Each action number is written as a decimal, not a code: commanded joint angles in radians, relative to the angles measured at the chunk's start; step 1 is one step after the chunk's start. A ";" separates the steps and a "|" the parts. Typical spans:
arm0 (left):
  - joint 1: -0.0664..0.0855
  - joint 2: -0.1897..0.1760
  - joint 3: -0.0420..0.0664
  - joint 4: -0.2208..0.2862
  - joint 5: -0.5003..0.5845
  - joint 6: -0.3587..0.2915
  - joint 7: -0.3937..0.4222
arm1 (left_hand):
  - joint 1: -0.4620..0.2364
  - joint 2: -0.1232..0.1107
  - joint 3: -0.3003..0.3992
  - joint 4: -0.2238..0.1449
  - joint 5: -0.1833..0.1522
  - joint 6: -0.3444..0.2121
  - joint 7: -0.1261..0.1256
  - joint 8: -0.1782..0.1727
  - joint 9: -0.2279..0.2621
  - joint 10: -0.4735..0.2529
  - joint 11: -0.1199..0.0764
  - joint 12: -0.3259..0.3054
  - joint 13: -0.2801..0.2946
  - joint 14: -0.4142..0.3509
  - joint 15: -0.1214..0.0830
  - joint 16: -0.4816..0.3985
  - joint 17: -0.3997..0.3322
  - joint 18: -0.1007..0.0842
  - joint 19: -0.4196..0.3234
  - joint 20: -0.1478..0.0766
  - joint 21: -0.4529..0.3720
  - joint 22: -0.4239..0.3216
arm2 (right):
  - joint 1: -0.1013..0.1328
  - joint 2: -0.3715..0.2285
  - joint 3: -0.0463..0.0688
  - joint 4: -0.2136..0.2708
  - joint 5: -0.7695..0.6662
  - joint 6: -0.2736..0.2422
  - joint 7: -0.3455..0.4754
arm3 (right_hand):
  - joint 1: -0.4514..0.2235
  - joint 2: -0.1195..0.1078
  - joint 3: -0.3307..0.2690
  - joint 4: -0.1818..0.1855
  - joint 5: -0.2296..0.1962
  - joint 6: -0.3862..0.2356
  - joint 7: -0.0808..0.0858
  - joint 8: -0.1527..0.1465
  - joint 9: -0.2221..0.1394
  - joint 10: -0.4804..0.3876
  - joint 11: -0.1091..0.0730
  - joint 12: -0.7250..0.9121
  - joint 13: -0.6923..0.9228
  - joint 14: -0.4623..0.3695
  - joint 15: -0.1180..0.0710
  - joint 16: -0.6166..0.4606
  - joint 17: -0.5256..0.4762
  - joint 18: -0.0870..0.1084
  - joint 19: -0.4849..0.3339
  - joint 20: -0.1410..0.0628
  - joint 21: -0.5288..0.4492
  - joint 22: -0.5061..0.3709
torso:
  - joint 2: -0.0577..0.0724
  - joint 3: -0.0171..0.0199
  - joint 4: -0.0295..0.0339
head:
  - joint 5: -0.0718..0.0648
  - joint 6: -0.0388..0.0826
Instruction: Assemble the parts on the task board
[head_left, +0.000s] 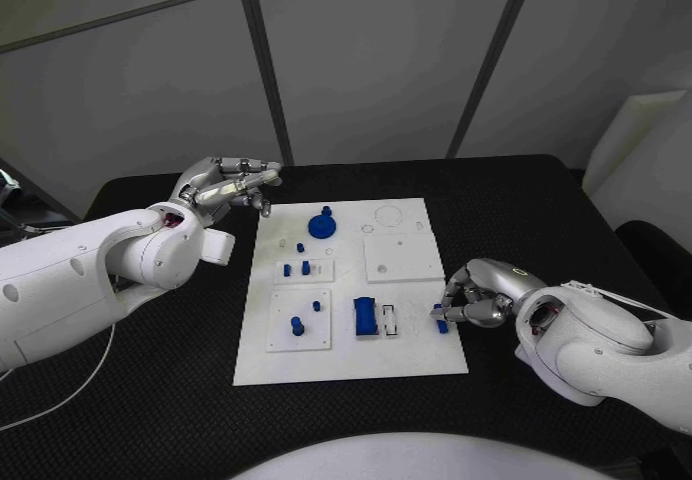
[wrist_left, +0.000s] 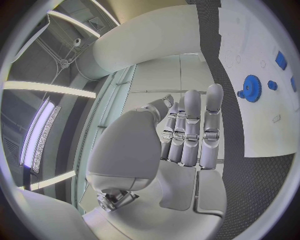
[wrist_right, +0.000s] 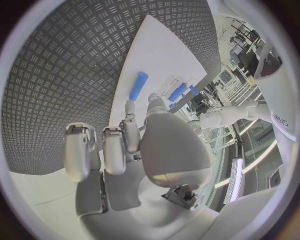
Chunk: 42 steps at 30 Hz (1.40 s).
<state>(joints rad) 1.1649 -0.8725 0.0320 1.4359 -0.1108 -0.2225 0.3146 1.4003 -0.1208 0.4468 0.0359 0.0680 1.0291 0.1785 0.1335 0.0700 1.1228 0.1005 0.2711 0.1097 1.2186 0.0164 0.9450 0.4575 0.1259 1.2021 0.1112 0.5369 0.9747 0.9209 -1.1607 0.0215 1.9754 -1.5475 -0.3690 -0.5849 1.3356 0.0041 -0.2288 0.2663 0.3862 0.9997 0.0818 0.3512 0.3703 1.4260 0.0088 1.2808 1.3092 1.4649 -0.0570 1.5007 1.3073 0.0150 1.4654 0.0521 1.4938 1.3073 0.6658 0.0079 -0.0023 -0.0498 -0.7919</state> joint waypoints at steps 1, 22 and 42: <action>0.001 0.001 0.001 0.000 0.003 0.009 0.004 | -0.008 0.002 -0.005 -0.001 -0.001 -0.009 -0.001 0.004 0.000 -0.007 -0.001 0.007 0.002 -0.008 0.000 0.004 -0.001 0.057 -0.001 0.003 -0.006 -0.001 | 0.000 0.007 0.000 -0.006 -0.036 0.054 -0.019 | 0.010 -0.002 -0.003 0.003 0.009 0.012 -0.001 -0.004 0.003 0.006 -0.004 0.007 0.048 0.080 0.000 0.005 0.135 0.007 0.046 0.006 0.004 0.205 | 0.000 -0.0005 -0.0002 | 0.001 -0.002; 0.001 -0.004 0.000 0.001 0.003 0.011 0.002 | -0.008 0.002 -0.005 -0.001 -0.001 -0.009 -0.001 0.004 0.000 -0.007 -0.001 0.007 0.002 -0.008 0.000 0.004 -0.001 0.057 -0.001 0.003 -0.006 -0.001 | -0.001 0.039 -0.003 -0.025 -0.130 0.195 -0.070 | 0.058 0.006 0.002 -0.009 0.020 0.032 -0.012 -0.002 0.022 0.008 -0.014 0.010 0.052 0.081 -0.009 0.006 0.140 0.005 0.051 -0.001 0.010 0.210 | -0.001 -0.0009 0.0009 | 0.001 -0.009; 0.001 -0.005 0.000 0.003 0.003 0.009 0.002 | -0.008 0.003 -0.005 -0.001 0.000 -0.011 -0.001 0.005 0.000 -0.009 -0.001 0.009 0.002 -0.008 0.000 0.005 -0.004 0.057 0.000 0.003 -0.007 -0.002 | 0.000 0.052 -0.003 0.009 -0.166 0.143 -0.075 | 0.121 0.046 0.074 -0.012 -0.007 0.043 -0.021 -0.021 0.049 0.020 -0.022 0.028 0.069 0.083 -0.016 0.012 0.152 0.001 0.063 -0.010 0.024 0.222 | -0.002 -0.0011 0.0008 | 0.007 -0.015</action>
<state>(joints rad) 1.1648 -0.8784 0.0316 1.4372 -0.1108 -0.2218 0.3135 1.4003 -0.1208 0.4469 0.0358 0.0680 1.0255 0.1749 0.1334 0.0701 1.1194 0.0970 0.2778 0.1105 1.2186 0.0164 0.9450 0.4552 0.1259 1.2021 0.1111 0.5330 0.9734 0.9237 -1.1061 0.0216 1.9777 -1.7249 -0.2163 -0.6511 1.4589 0.0416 -0.1552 0.2505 0.3710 1.0379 0.0652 0.3240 0.4133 1.4275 -0.0004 1.3048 1.4566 1.4650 -0.0644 1.5073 1.3079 0.0150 1.4657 0.0518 1.5135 1.3073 0.6650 0.0074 -0.0016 -0.0424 -0.8076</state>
